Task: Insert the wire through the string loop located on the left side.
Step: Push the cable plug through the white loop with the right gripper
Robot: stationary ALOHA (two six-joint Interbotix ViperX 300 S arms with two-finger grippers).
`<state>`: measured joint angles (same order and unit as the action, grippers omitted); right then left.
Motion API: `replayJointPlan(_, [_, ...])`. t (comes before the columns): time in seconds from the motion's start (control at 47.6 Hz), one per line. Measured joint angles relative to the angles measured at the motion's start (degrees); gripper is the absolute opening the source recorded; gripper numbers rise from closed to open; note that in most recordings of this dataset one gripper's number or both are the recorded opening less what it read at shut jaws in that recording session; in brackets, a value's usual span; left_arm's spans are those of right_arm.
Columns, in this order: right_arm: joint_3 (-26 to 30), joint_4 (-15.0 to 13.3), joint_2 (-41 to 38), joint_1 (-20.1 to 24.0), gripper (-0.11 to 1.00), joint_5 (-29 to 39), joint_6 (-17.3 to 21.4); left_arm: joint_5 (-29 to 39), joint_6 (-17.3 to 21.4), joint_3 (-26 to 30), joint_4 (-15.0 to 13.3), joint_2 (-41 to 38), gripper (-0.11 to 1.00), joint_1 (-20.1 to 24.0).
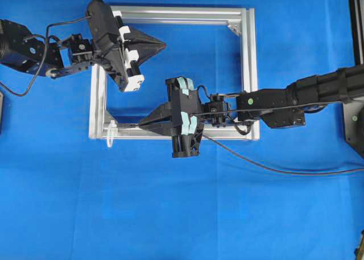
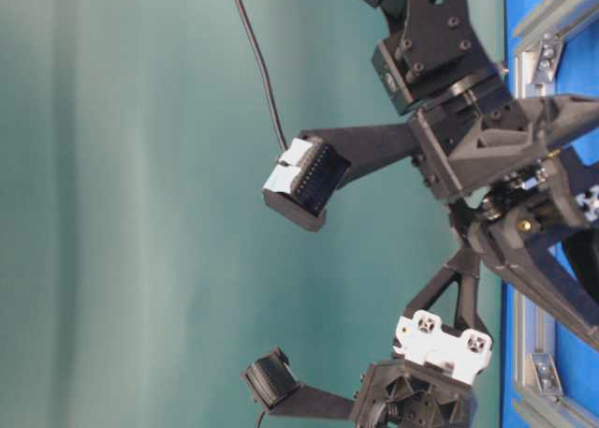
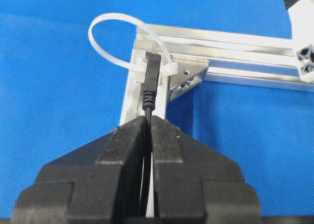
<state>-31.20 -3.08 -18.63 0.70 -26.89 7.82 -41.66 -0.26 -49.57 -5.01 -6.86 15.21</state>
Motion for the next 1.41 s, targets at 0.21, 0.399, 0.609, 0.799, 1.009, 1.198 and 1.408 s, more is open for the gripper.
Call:
replayJointPlan(0.21, [0.0, 0.0, 0.1, 0.0, -0.1, 0.0, 0.0, -0.1, 0.0, 0.0, 0.0, 0.0, 0.0, 0.0])
replayJointPlan(0.399, [0.0, -0.1, 0.1, 0.0, -0.1, 0.0, 0.0, 0.0, 0.0, 0.0, 0.0, 0.0, 0.0, 0.0])
replayJointPlan(0.609, [0.0, 0.0, 0.0, 0.0, -0.1, 0.0, 0.0, 0.0, 0.0, 0.0, 0.0, 0.0, 0.0, 0.1])
replayJointPlan(0.799, [0.0, -0.1, 0.0, 0.0, -0.1, 0.0, 0.0, -0.1, 0.0, 0.0, 0.0, 0.0, 0.0, 0.1])
replayJointPlan(1.009, [0.0, -0.1, 0.0, 0.1, -0.1, 0.0, -0.1, 0.0, 0.0, 0.1, 0.0, 0.0, 0.0, 0.1])
replayJointPlan(1.198, [0.7, -0.1, -0.2, 0.4, -0.1, 0.0, 0.0, 0.0, 0.0, 0.1, 0.0, 0.0, 0.0, 0.0])
replayJointPlan(1.408, [3.6, -0.1, -1.8, 1.1, -0.1, 0.4, 0.0, 0.0, 0.0, 0.0, 0.0, 0.0, 0.0, 0.2])
